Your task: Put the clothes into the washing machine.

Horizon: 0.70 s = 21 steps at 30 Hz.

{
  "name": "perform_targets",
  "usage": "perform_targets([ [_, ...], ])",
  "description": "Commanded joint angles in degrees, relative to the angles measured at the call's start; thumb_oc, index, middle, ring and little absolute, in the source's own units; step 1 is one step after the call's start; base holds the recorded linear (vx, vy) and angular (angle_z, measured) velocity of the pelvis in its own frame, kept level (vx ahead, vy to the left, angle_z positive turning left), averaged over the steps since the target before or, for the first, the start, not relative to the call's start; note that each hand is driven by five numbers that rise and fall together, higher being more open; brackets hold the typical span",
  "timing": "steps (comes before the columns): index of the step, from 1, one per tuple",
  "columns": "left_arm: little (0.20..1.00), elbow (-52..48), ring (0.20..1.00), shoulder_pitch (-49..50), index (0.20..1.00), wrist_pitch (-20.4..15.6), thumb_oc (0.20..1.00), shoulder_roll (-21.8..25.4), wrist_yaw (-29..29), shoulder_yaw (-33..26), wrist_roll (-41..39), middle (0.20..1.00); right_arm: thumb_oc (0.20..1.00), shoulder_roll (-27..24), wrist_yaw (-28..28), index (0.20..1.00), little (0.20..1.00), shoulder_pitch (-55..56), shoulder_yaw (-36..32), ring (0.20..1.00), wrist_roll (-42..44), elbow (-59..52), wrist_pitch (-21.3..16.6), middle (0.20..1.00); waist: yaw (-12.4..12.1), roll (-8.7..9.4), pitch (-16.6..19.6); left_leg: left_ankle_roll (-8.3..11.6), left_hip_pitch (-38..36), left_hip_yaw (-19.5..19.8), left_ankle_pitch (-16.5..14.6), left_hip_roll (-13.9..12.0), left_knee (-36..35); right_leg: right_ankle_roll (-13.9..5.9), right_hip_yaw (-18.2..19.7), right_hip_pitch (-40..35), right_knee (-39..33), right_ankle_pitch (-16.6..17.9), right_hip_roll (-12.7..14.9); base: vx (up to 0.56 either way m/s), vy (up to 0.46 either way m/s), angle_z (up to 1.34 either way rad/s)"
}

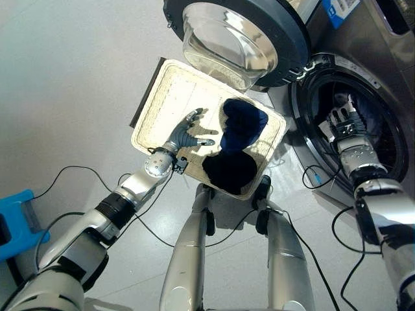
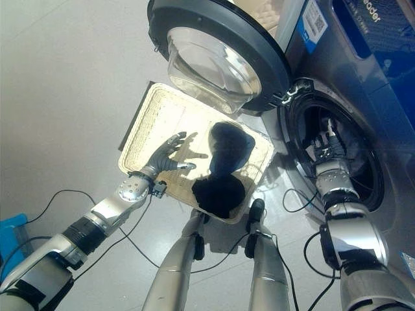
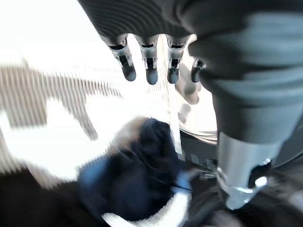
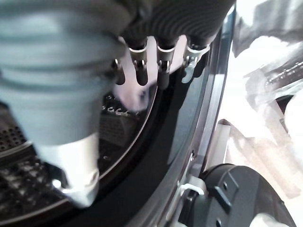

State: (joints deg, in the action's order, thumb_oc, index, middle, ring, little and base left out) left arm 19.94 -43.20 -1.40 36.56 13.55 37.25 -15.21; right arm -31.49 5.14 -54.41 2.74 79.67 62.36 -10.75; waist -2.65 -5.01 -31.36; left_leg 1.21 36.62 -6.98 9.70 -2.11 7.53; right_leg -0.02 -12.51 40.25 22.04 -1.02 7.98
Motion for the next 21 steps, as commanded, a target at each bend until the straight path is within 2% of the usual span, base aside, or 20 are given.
perform_targets([
  [1,1.000,1.5,1.000,-2.6,1.000,1.0,1.000,-2.4,3.4,0.7,15.2,1.000,1.000,1.3,7.8,1.000,1.000,2.4,-1.4,1.000,-8.0,-6.1,-11.8,1.000,1.7,-1.52,1.6,1.14,-1.3,-4.7,-7.7,2.9,4.0,-6.29,-3.9,-0.8,-1.1,3.1,0.7,-0.01,0.062,-0.07],
  [2,1.000,1.2,1.000,-3.7,1.000,2.1,1.000,-2.2,3.3,1.9,17.8,1.000,1.000,2.6,10.5,1.000,1.000,3.3,-0.9,1.000,-11.1,-8.0,-12.8,1.000,2.1,-1.73,1.6,1.20,-1.2,-5.0,-7.7,2.8,4.0,-6.31,-3.7,-0.5,-1.2,3.1,0.7,-0.01,0.064,-0.12],
  [8,1.000,0.4,1.000,-5.9,1.000,3.8,1.000,-1.0,2.4,5.6,28.2,1.000,1.000,4.4,14.8,1.000,1.000,5.7,1.9,1.000,-17.7,-12.2,-13.8,1.000,2.8,-2.27,1.6,1.35,-1.2,-5.9,-7.5,2.9,3.6,-6.34,-3.4,-0.5,-2.3,3.4,0.8,-0.01,0.038,-0.12],
  [12,1.000,3.6,1.000,-7.3,1.000,5.2,1.000,-1.3,6.6,7.7,32.6,1.000,1.000,5.3,16.2,1.000,1.000,5.9,4.6,1.000,-22.5,-13.9,-14.3,1.000,3.4,-1.97,1.6,1.77,-0.8,-6.3,-7.2,2.5,3.5,-6.40,-3.0,-0.1,-2.6,3.6,0.5,-0.02,0.022,-0.08],
  [14,1.000,7.2,1.000,-7.8,1.000,4.8,1.000,-2.5,13.6,7.8,38.6,1.000,1.000,6.9,16.7,1.000,1.000,6.9,6.7,1.000,-25.4,-16.6,-14.6,1.000,4.0,-1.42,1.6,2.07,-0.1,-6.5,-6.9,2.1,3.7,-6.35,-2.6,0.5,-2.5,3.5,0.2,-0.02,0.016,-0.05],
  [16,1.000,8.3,1.000,-8.2,1.000,4.7,1.000,-2.7,15.5,7.8,40.3,1.000,1.000,7.3,16.8,1.000,1.000,7.5,7.5,1.000,-25.9,-17.9,-14.3,1.000,4.2,-1.19,1.6,2.17,-0.2,-6.7,-6.8,2.0,3.5,-6.37,-2.5,0.5,-2.6,3.5,0.0,-0.01,0.007,-0.07],
  [18,1.000,13.6,1.000,-10.2,1.000,3.7,1.000,-3.9,20.6,7.7,46.3,1.000,1.000,8.8,15.9,1.000,1.000,8.4,9.2,1.000,-25.7,-19.6,-13.3,1.000,5.0,-0.49,1.6,2.60,0.3,-7.3,-6.5,1.4,3.5,-6.29,-2.2,1.2,-2.3,3.5,-0.4,-0.02,0.028,-0.06],
  [21,1.000,16.3,1.000,-11.8,1.000,4.0,1.000,-4.1,21.7,8.1,48.2,1.000,1.000,9.2,15.2,1.000,1.000,8.6,9.9,1.000,-25.7,-19.7,-12.7,1.000,5.4,-0.17,1.6,2.86,0.5,-7.5,-6.3,1.2,3.6,-6.27,-1.9,1.5,-2.2,3.4,-0.5,0.00,0.011,0.00],
])
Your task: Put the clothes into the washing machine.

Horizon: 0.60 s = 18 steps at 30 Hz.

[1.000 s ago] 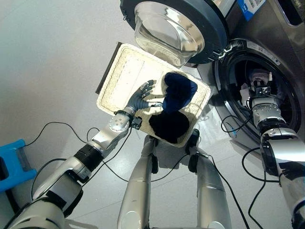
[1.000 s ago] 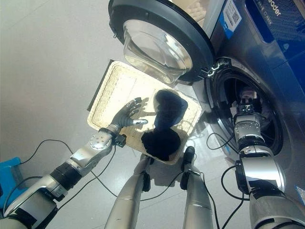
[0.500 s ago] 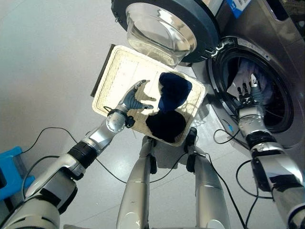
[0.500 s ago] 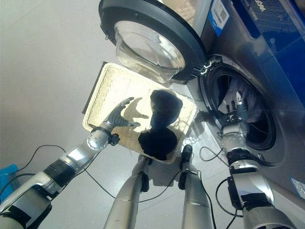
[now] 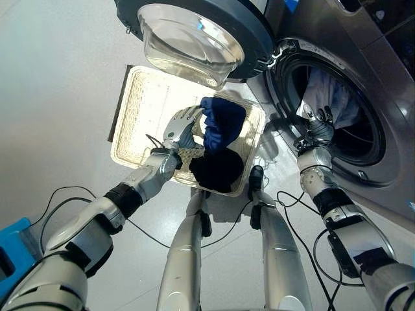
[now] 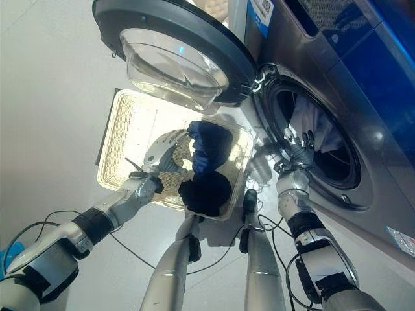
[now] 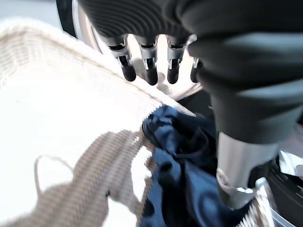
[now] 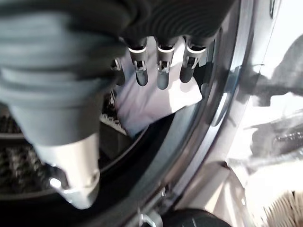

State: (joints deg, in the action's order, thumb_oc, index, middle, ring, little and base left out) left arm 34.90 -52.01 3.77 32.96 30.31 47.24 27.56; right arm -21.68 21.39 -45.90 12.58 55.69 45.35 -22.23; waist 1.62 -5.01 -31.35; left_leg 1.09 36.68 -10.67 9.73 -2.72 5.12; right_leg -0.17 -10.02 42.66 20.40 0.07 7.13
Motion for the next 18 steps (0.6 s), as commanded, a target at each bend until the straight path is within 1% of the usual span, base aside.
perform_targets([
  [1,1.000,7.2,1.000,-5.4,1.000,-1.6,1.000,-1.1,5.9,-0.9,7.7,1.000,1.000,-0.2,-2.2,1.000,1.000,0.5,1.1,1.000,-0.6,-2.2,-0.4,1.000,1.8,0.41,1.6,3.33,0.7,-4.5,-5.9,1.2,5.7,-6.18,-4.0,-0.4,-0.4,2.3,0.0,0.00,0.039,-0.02],
  [3,1.000,10.0,1.000,-6.5,1.000,-0.9,1.000,-1.6,5.5,0.0,7.6,1.000,1.000,0.3,-2.9,1.000,1.000,0.6,1.4,1.000,-0.3,-1.4,-0.4,1.000,2.3,0.61,1.6,3.58,1.1,-4.7,-5.7,1.0,5.8,-6.21,-3.6,0.1,-0.3,2.5,-0.2,0.00,0.041,-0.02],
  [5,1.000,15.1,1.000,-8.3,1.000,0.2,1.000,-3.2,3.4,0.9,7.2,1.000,1.000,1.0,-3.4,1.000,1.000,0.4,2.2,1.000,-0.6,0.0,-0.4,1.000,3.0,0.94,1.6,3.95,1.2,-5.0,-5.4,0.8,5.5,-6.29,-3.0,0.3,-0.8,2.7,-0.6,-0.01,0.037,-0.02],
  [7,1.000,17.2,1.000,-9.4,1.000,1.5,1.000,-4.1,2.3,1.9,8.4,1.000,1.000,1.4,-3.1,1.000,1.000,-0.1,2.7,1.000,-1.0,0.4,-0.2,1.000,3.4,0.91,1.6,4.19,1.4,-5.3,-5.1,0.8,5.2,-6.27,-2.6,0.6,-1.2,3.0,-0.9,-0.01,0.026,-0.11],
  [9,1.000,17.3,1.000,-9.5,1.000,1.6,1.000,-4.1,2.1,2.0,8.6,1.000,1.000,1.3,-3.1,1.000,1.000,-0.2,2.7,1.000,-1.0,0.4,-0.1,1.000,3.4,0.91,1.6,4.20,1.4,-5.4,-5.0,0.8,5.2,-6.27,-2.6,0.6,-1.3,3.0,-0.9,0.00,0.008,-0.19],
  [11,1.000,19.7,1.000,-11.6,1.000,4.3,1.000,-5.0,-0.7,4.5,15.6,1.000,1.000,1.5,-3.6,1.000,1.000,-1.0,3.3,1.000,-0.5,0.9,0.1,1.000,3.9,1.07,1.6,4.54,1.9,-5.5,-4.8,0.6,5.1,-6.43,-2.3,1.2,-1.5,3.3,-1.0,0.00,-0.010,-0.12],
  [12,1.000,20.3,1.000,-12.0,1.000,4.5,1.000,-5.0,-0.7,5.4,17.5,1.000,1.000,1.6,-4.0,1.000,1.000,-1.1,3.5,1.000,-0.2,1.1,0.0,1.000,4.0,1.14,1.6,4.62,2.1,-5.5,-4.8,0.6,5.1,-6.46,-2.3,1.2,-1.7,3.3,-1.0,-0.01,-0.016,-0.04],
  [13,1.000,21.4,1.000,-12.8,1.000,4.0,1.000,-4.9,-0.4,6.8,21.2,1.000,1.000,1.6,-4.3,1.000,1.000,-1.3,3.9,1.000,0.0,1.4,-0.3,1.000,4.2,1.25,1.6,4.77,2.2,-5.6,-4.7,0.5,5.0,-6.50,-2.2,1.3,-1.8,3.4,-1.1,-0.01,-0.009,-0.04],
  [15,1.000,22.0,1.000,-13.1,1.000,3.4,1.000,-4.8,-0.7,7.6,22.8,1.000,1.000,1.5,-4.6,1.000,1.000,-1.4,4.1,1.000,0.3,1.4,-0.4,1.000,4.3,1.32,1.6,4.83,2.3,-5.6,-4.6,0.5,5.0,-6.50,-2.0,1.4,-1.9,3.5,-1.2,0.00,0.001,-0.05],
  [16,1.000,22.4,1.000,-13.9,1.000,1.9,1.000,-4.5,-1.5,9.5,26.6,1.000,1.000,1.4,-5.0,1.000,1.000,-1.7,4.4,1.000,0.5,1.7,-0.5,1.000,4.6,1.33,1.6,5.05,2.3,-5.7,-4.5,0.4,4.9,-6.57,-1.8,1.4,-2.3,3.6,-1.4,0.00,0.007,-0.06],
  [18,1.000,22.6,1.000,-14.6,1.000,0.7,1.000,-3.6,-2.4,11.5,30.9,1.000,1.000,1.0,-5.5,1.000,1.000,-1.7,4.8,1.000,0.7,2.0,-0.6,1.000,4.9,1.29,1.6,5.22,2.4,-5.9,-4.4,0.3,4.6,-6.63,-1.6,1.5,-2.7,3.9,-1.5,0.00,0.014,-0.07],
])
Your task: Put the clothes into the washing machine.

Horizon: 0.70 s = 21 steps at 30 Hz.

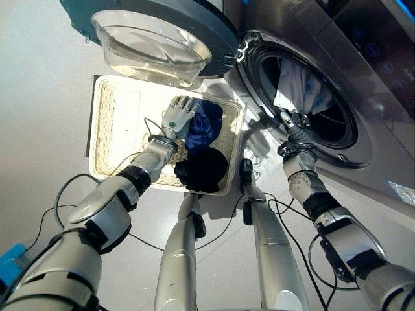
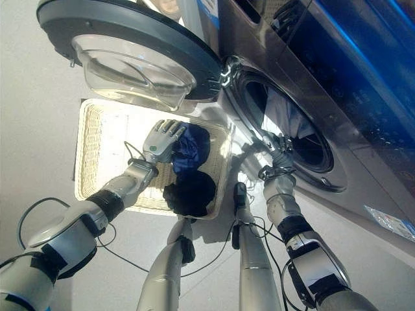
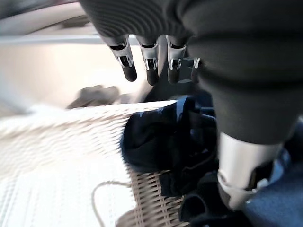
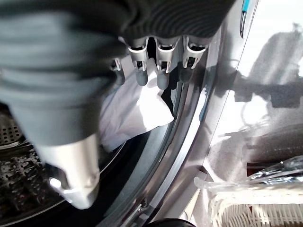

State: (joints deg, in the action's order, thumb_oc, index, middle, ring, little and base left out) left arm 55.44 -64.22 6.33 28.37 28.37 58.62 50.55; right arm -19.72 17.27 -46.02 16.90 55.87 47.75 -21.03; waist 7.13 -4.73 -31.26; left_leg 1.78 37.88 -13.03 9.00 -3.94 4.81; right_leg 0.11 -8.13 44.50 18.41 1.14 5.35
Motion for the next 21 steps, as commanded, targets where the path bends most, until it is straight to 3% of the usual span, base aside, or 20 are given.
perform_targets([
  [1,1.000,2.2,1.000,-2.5,1.000,-2.2,1.000,1.1,-0.6,0.4,8.9,1.000,1.000,-1.0,-1.3,1.000,1.000,-1.6,0.5,1.000,0.4,-0.5,-1.7,1.000,-0.6,1.02,1.5,4.56,1.3,-3.6,-3.6,1.5,4.9,-6.92,-3.4,-0.3,-0.8,2.9,0.2,0.00,0.021,-0.05],
  [8,1.000,3.4,1.000,-4.6,1.000,-9.6,1.000,3.7,3.9,3.9,21.2,1.000,1.000,-2.1,-2.8,1.000,1.000,-1.7,1.2,1.000,2.3,1.1,-1.7,1.000,0.0,0.78,1.5,4.77,2.3,-4.2,-3.3,1.2,4.9,-7.00,-3.2,0.6,-1.7,3.5,0.3,0.00,0.004,-0.05],
  [11,1.000,3.3,1.000,-5.8,1.000,-13.6,1.000,4.8,0.8,5.3,27.0,1.000,1.000,-2.8,-4.2,1.000,1.000,-2.2,1.0,1.000,3.8,2.0,-1.5,1.000,0.0,0.43,1.5,4.85,3.0,-4.2,-3.0,1.3,4.7,-6.94,-3.2,0.9,-2.2,3.8,0.1,0.00,0.000,0.00],
  [15,1.000,2.9,1.000,-6.5,1.000,-14.3,1.000,5.7,-4.0,6.1,29.7,1.000,1.000,-3.1,-4.9,1.000,1.000,-2.7,1.2,1.000,5.4,2.3,-2.1,1.000,-0.1,0.26,1.5,4.95,4.0,-4.0,-2.8,1.3,4.8,-6.98,-3.2,1.6,-2.5,4.1,0.3,0.00,0.000,0.00],
  [21,1.000,1.9,1.000,-8.5,1.000,-10.8,1.000,7.0,-11.4,6.9,32.2,1.000,1.000,-3.1,-6.2,1.000,1.000,-2.7,1.6,1.000,9.6,-0.8,-3.6,1.000,-0.1,0.65,1.5,5.02,6.4,-3.9,-2.2,1.1,4.2,-7.17,-3.3,3.6,-3.5,5.0,0.1,-0.01,-0.017,0.01],
])
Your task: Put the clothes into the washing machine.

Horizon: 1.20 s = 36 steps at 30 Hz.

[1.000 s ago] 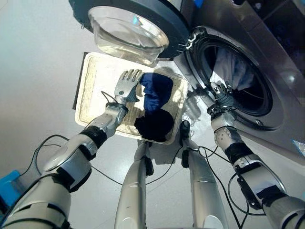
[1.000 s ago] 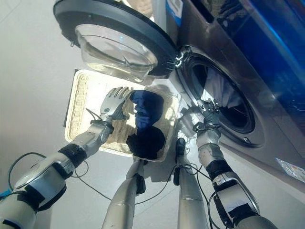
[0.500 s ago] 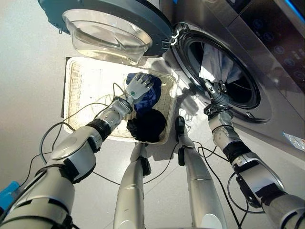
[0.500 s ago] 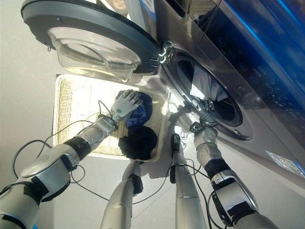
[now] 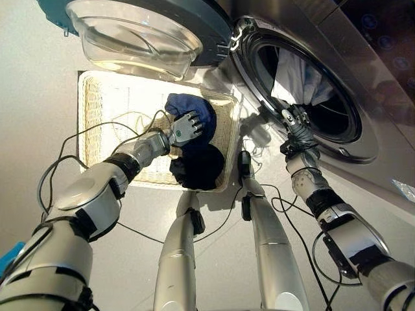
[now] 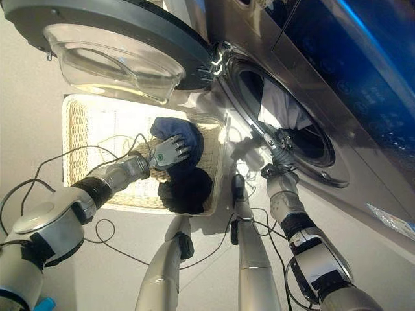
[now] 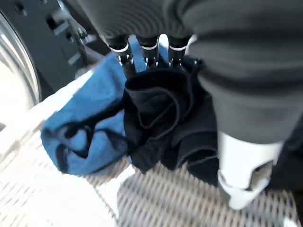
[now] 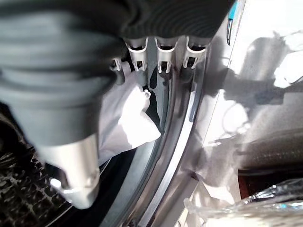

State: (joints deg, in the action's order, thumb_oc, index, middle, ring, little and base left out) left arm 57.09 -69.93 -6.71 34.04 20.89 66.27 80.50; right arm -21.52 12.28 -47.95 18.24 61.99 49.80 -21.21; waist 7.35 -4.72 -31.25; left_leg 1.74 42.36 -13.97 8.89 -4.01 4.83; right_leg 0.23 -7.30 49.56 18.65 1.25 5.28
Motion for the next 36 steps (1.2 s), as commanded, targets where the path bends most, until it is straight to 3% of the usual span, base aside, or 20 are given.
perform_targets([
  [1,1.000,0.2,1.000,-2.9,1.000,2.2,1.000,1.5,-3.9,-0.8,2.6,1.000,1.000,-1.4,-1.4,1.000,1.000,-0.6,0.2,1.000,3.7,-3.2,-3.6,1.000,-0.3,0.71,1.5,5.09,2.1,-2.9,-2.0,1.2,4.2,-7.31,-4.1,-1.4,-3.9,5.0,0.2,0.00,0.000,0.00],
  [7,1.000,0.7,1.000,-5.3,1.000,3.7,1.000,1.4,-4.8,-1.5,4.9,1.000,1.000,-0.7,-2.5,1.000,1.000,0.7,0.9,1.000,6.7,-8.3,-4.5,1.000,0.2,1.67,1.5,5.17,4.0,-2.6,-1.4,1.0,3.9,-7.52,-3.9,0.5,-4.2,6.0,0.0,0.00,0.000,0.00],
  [13,1.000,1.9,1.000,-6.9,1.000,3.6,1.000,1.0,-2.3,-1.8,7.3,1.000,1.000,-0.4,-0.9,1.000,1.000,1.2,1.6,1.000,5.6,-11.8,-5.5,1.000,0.6,2.56,1.5,5.24,5.1,-2.7,-0.9,0.5,3.5,-7.69,-3.8,1.6,-4.6,6.7,0.1,0.00,0.001,0.01],
  [21,1.000,1.4,1.000,-9.6,1.000,1.0,1.000,1.7,15.8,-3.6,9.0,1.000,1.000,-0.2,1.1,1.000,1.000,2.6,1.4,1.000,5.8,-13.6,-4.4,1.000,1.0,3.59,1.5,5.24,6.3,-2.8,-1.0,0.0,4.0,-7.63,-3.3,3.0,-4.5,7.5,0.3,0.00,0.000,0.00],
  [36,1.000,2.0,1.000,-6.8,1.000,-0.1,1.000,4.1,20.0,-4.9,7.7,1.000,1.000,0.2,-2.5,1.000,1.000,6.4,1.3,1.000,7.3,-13.3,-4.8,1.000,0.6,3.12,1.5,4.95,4.9,-2.6,-1.5,0.4,4.9,-7.61,-3.6,1.5,-3.6,6.6,0.5,0.00,0.000,0.00],
])
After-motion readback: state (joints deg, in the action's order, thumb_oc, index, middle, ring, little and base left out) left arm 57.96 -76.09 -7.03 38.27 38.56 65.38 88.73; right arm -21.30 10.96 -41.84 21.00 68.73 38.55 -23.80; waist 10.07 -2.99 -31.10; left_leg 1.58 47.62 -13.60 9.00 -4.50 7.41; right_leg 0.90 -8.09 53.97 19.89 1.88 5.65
